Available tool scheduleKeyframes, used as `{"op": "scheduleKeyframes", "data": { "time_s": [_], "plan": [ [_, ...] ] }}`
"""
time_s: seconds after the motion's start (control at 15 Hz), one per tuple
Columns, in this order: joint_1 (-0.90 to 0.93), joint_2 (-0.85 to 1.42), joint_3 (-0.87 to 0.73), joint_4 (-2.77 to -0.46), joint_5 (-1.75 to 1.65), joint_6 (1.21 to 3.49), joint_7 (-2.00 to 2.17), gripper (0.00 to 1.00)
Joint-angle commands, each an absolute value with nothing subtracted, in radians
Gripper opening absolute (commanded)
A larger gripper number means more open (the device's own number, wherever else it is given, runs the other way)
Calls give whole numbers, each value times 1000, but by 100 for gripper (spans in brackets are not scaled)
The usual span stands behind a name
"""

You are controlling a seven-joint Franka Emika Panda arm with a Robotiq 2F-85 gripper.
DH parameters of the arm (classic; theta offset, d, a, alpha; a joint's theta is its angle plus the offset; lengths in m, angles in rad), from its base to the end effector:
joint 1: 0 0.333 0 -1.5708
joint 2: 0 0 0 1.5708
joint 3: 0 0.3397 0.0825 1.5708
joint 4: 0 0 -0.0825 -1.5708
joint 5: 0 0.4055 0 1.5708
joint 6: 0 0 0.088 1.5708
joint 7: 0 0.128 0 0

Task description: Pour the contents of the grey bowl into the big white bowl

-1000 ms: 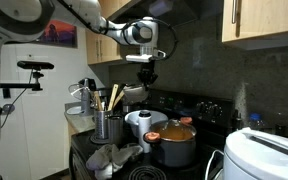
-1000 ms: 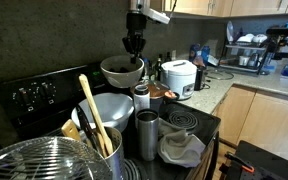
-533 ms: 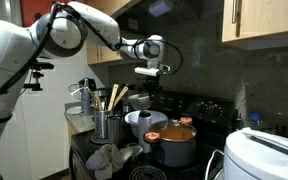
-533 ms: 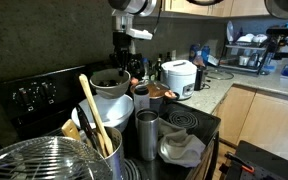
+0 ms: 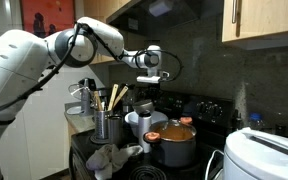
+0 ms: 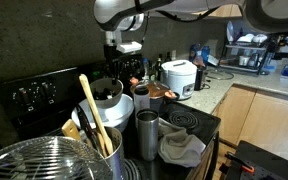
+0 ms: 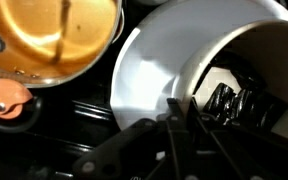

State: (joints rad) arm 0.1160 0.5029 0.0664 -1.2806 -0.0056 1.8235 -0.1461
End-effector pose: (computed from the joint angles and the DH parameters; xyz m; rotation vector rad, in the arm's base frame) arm 0.7323 0.1241 0.4621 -3.0738 -0.4975 -0.0632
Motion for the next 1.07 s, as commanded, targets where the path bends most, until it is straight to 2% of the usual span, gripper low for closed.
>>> {"op": "scheduleKeyframes", "data": {
  "time_s": [0.0,0.33,0.67,1.0],
  "plan": [
    [163,503,53,-1277,-137,1918,-122,5],
    [233,479,8,-1377,-417,2090,-51,5],
    [299,441,-62,-1501,-661,2239,192,5],
    [330,364,-72,-1637,-864,2251,451,5]
  ]
}}
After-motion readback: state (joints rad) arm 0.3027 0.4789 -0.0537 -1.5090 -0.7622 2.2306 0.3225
